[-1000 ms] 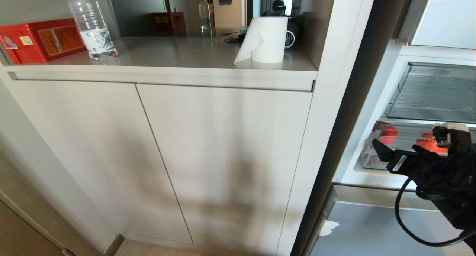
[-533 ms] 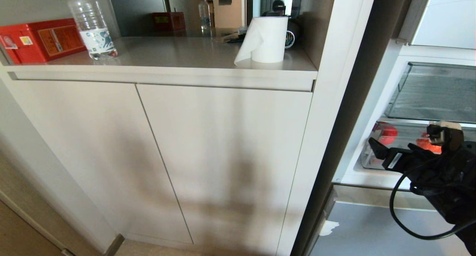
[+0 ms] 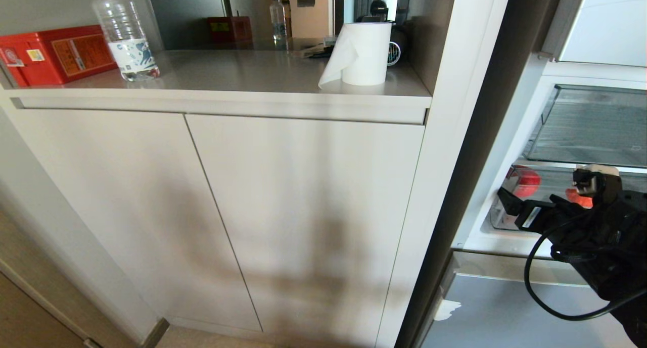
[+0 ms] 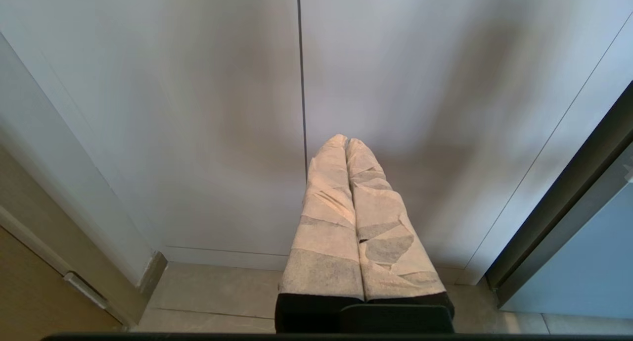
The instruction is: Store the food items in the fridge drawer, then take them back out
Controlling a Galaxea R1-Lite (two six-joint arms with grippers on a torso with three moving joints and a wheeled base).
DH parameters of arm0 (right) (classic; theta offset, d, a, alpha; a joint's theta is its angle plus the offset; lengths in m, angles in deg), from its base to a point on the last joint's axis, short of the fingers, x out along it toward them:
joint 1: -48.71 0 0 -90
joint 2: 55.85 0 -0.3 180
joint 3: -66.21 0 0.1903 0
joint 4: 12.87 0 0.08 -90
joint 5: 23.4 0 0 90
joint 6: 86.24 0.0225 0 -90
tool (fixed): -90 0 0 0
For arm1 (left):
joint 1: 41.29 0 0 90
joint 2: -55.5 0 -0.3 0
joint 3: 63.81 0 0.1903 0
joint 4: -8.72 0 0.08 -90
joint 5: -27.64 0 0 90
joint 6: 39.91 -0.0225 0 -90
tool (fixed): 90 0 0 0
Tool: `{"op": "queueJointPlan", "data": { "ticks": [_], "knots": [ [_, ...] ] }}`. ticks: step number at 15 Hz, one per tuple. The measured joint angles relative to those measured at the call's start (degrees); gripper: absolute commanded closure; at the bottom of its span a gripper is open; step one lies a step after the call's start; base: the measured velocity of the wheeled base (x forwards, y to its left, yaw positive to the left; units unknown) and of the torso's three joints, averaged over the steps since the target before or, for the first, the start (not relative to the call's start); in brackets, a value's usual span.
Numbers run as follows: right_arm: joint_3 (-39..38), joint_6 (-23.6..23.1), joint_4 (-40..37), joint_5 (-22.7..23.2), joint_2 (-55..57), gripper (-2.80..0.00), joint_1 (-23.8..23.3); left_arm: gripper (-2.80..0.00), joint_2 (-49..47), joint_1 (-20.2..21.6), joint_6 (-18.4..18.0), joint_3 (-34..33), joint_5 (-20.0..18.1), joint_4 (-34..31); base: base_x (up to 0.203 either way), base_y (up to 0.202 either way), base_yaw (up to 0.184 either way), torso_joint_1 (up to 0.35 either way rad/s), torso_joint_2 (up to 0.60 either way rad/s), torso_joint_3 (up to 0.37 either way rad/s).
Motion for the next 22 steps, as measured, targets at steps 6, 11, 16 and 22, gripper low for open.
{"op": "queueJointPlan", "data": {
  "ticks": [6,11,16,22],
  "knots": [
    [0.74,-0.20,-0.01,0.06,0.64,0.00,0.48,0.00,0.00,-0.02,0.02,0.00,0.00,0.00,0.000,0.000,0.000,0.000,0.00,0.000],
    [0.52,-0.18,0.05,0.16,0.64,0.00,2.41,0.00,0.00,-0.02,0.02,0.00,0.00,0.02,0.000,0.000,0.000,0.000,0.00,0.000],
    [-0.52,0.26,-0.05,0.03,-0.14,0.00,2.71,0.00,0.00,0.05,0.01,0.00,0.00,0.01,0.000,0.000,0.000,0.000,0.00,0.000],
    [-9.11,2.26,-0.47,0.19,-7.30,0.00,2.76,0.00,0.00,-0.02,0.00,0.00,0.00,0.00,0.000,0.000,0.000,0.000,0.00,0.000]
  ]
}}
